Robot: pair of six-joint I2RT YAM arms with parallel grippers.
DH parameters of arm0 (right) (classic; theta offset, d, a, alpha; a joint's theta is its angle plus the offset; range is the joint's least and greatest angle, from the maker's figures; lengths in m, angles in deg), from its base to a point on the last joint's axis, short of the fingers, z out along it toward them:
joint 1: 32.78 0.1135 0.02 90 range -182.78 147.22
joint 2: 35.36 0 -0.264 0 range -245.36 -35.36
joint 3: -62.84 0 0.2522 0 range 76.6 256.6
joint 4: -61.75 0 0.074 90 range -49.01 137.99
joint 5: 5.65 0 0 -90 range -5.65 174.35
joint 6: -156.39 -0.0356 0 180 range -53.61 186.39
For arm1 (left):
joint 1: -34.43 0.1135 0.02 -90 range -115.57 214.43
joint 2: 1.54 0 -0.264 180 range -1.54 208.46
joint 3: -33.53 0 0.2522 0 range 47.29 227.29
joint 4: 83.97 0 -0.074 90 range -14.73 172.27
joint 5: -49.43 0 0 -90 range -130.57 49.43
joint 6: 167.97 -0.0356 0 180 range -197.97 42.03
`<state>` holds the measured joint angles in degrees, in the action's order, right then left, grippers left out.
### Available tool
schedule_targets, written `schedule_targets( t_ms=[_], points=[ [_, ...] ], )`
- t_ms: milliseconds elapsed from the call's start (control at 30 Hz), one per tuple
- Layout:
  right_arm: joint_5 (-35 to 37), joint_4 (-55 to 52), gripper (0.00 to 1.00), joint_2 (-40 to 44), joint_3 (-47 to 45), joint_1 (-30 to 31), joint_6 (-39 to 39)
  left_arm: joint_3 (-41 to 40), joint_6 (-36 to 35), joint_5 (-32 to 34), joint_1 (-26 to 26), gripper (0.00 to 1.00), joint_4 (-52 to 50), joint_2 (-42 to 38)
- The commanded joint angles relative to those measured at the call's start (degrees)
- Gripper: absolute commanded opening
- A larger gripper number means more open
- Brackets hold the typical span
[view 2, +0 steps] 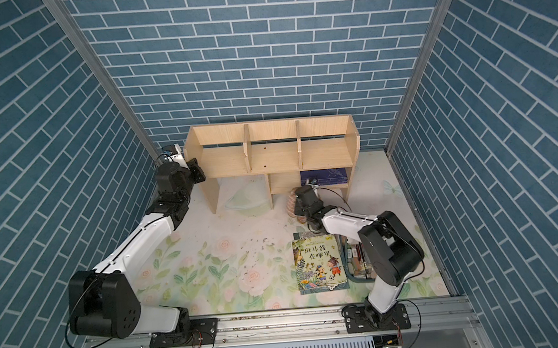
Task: Wipe the bookshelf clean with a cloth
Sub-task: Wipe the dust from the shelf.
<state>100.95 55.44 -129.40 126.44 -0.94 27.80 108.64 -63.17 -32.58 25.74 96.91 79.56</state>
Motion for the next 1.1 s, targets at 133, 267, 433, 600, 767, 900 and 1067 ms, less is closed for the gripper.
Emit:
schedule_targets(
  t_ms=[133,267,433,600,767,900,1067],
  points=[
    [-1.5,-4.2,0.0,14.2,-6.1,-15.2,1.7,-0.4,5.0,-0.6,0.3,0.0,1.8,-0.3],
    [-0.9,-8.2,0.0,18.1,-1.7,-19.3,5.4,-0.5,5.0,-0.7,0.3,0.0,1.8,-0.2],
    [-0.4,-11.5,0.0,21.4,4.7,-17.9,8.5,-0.7,4.9,-1.0,0.3,0.0,2.1,-0.4],
    [3.4,-12.1,0.0,17.9,10.1,-8.1,8.8,-0.6,5.1,-1.6,0.3,0.0,2.1,-0.2],
    [6.2,-10.6,0.0,8.4,18.9,4.0,7.5,-0.7,5.1,-1.7,0.3,0.0,2.1,-0.3],
    [6.2,-10.5,0.0,-0.4,28.0,10.9,7.3,-0.7,5.0,-1.3,0.3,0.0,2.0,-0.4],
    [6.6,-12.4,0.0,-6.2,33.0,13.4,6.8,-0.9,5.1,-1.5,0.3,0.0,2.1,-0.5]
  ],
)
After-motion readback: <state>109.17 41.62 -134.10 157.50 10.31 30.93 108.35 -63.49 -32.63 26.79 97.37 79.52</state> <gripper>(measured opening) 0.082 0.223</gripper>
